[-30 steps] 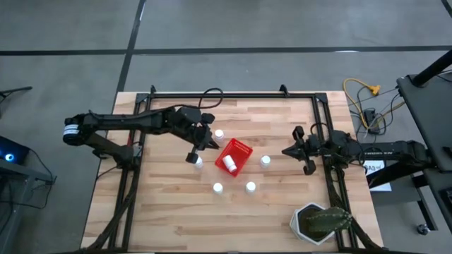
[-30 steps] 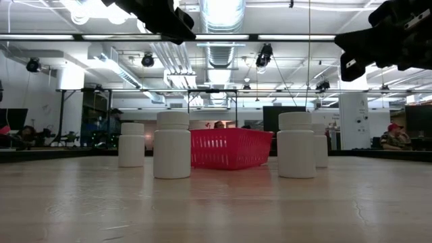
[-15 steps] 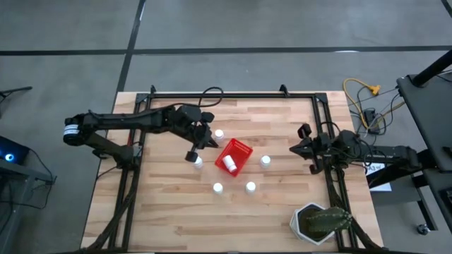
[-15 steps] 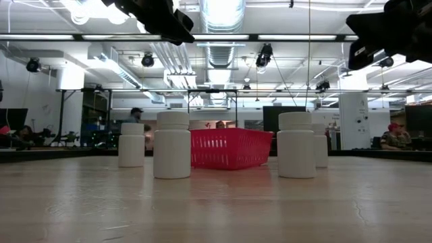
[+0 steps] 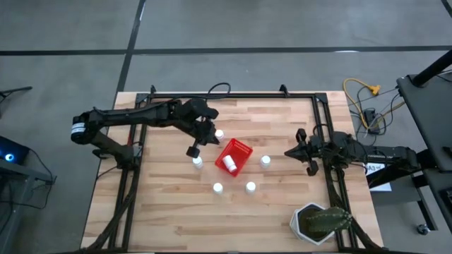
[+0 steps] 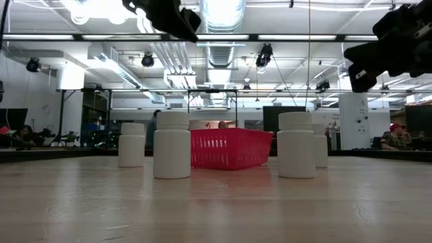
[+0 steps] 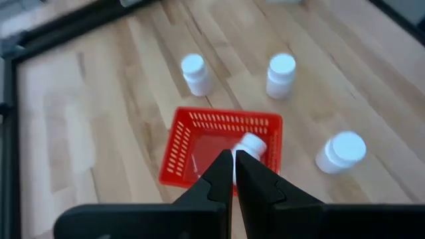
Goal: Pick and place pill bottles into a basket
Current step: Put the white pill bottle into the red basket
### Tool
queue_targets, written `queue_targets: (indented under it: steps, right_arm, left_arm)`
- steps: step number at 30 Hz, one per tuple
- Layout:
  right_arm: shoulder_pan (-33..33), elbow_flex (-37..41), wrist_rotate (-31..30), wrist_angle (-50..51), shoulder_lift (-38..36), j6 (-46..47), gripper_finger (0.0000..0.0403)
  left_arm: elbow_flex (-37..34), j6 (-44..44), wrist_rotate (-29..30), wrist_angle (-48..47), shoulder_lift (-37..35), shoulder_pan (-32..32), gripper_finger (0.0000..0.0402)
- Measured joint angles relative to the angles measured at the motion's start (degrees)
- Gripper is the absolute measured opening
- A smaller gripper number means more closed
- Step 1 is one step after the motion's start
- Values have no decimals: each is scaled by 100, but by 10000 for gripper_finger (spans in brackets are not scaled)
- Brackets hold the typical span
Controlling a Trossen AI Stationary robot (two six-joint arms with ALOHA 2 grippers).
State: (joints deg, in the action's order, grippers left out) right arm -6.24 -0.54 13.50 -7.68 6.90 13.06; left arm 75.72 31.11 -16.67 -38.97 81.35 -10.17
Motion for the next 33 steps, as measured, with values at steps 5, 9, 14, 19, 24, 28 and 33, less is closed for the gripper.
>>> queue_targets:
  steps: [5, 9, 14, 19, 24, 28, 33]
  right_arm:
    - [0, 0, -15, 25, -8, -151, 8]
    - [0, 0, -146, 462, -7, -153, 8]
    - [0, 0, -418, 547, -7, -296, 8]
    - [-1, -6, -468, 566, -2, -475, 8]
    - [0, -9, -426, 603, 33, -559, 8]
    - [0, -9, -323, 595, 87, -586, 8]
    - [1, -11, -140, 573, 118, -431, 8]
  left_arm:
    - [410, 443, 0, -643, 427, 0, 1]
    - [895, 595, 6, -1069, 833, 0, 1]
    - [1431, 805, 63, -1429, 1178, 0, 1]
    - [1592, 879, 318, -1456, 1280, 0, 1]
    - [1598, 874, 364, -1459, 1280, -13, 1]
    - [1613, 868, 363, -1456, 1280, -29, 1]
    - [1613, 864, 367, -1459, 1280, -39, 1]
